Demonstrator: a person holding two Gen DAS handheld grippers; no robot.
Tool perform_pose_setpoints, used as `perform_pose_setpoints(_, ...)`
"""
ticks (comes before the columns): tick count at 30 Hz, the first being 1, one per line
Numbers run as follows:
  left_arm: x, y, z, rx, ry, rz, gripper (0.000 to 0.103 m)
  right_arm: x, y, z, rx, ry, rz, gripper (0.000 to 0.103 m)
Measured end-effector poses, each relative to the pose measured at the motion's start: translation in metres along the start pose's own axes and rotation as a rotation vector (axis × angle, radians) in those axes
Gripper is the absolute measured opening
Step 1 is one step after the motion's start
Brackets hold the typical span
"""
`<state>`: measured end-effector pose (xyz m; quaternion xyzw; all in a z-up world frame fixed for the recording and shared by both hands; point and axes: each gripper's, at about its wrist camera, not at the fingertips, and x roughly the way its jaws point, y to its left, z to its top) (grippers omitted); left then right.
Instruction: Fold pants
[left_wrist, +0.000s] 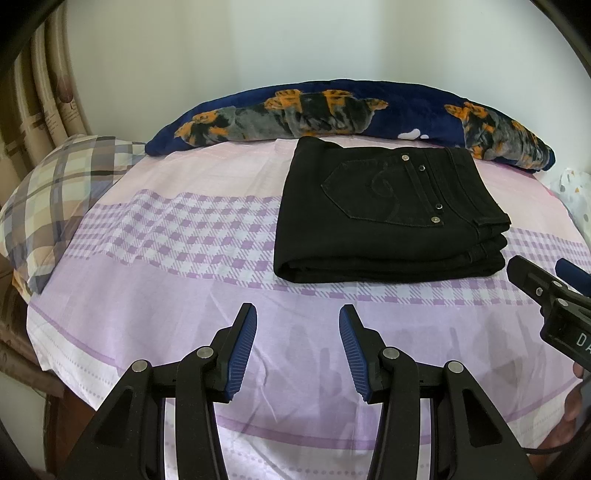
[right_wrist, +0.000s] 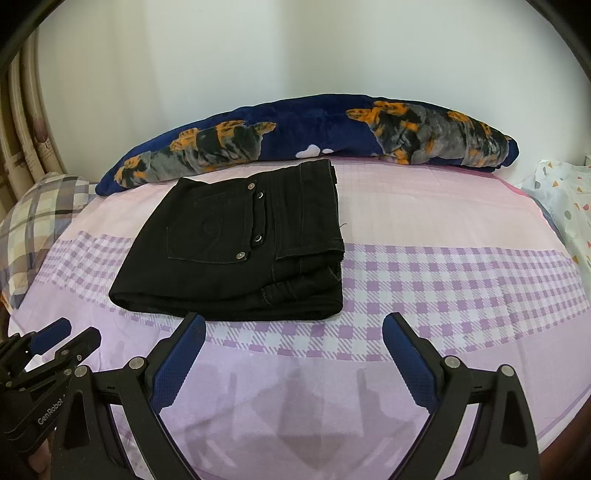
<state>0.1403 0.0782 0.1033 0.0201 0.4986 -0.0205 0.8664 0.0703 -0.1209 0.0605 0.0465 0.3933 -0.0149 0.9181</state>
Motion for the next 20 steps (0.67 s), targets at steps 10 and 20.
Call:
perform_pose_setpoints(10,0.0012,-0.0004,-0.0042,0.013,0.005,-0.008,0.048,0.0014,-0.0012,0.0006,0.000,0.005,-0.001,0.096)
perform_pose_setpoints(20,0.0084,-0.0020,0.0039,0.017,0.011,-0.018,0.048,0.0021,-0.0028,0.0005,-0.001,0.003,-0.004,0.096)
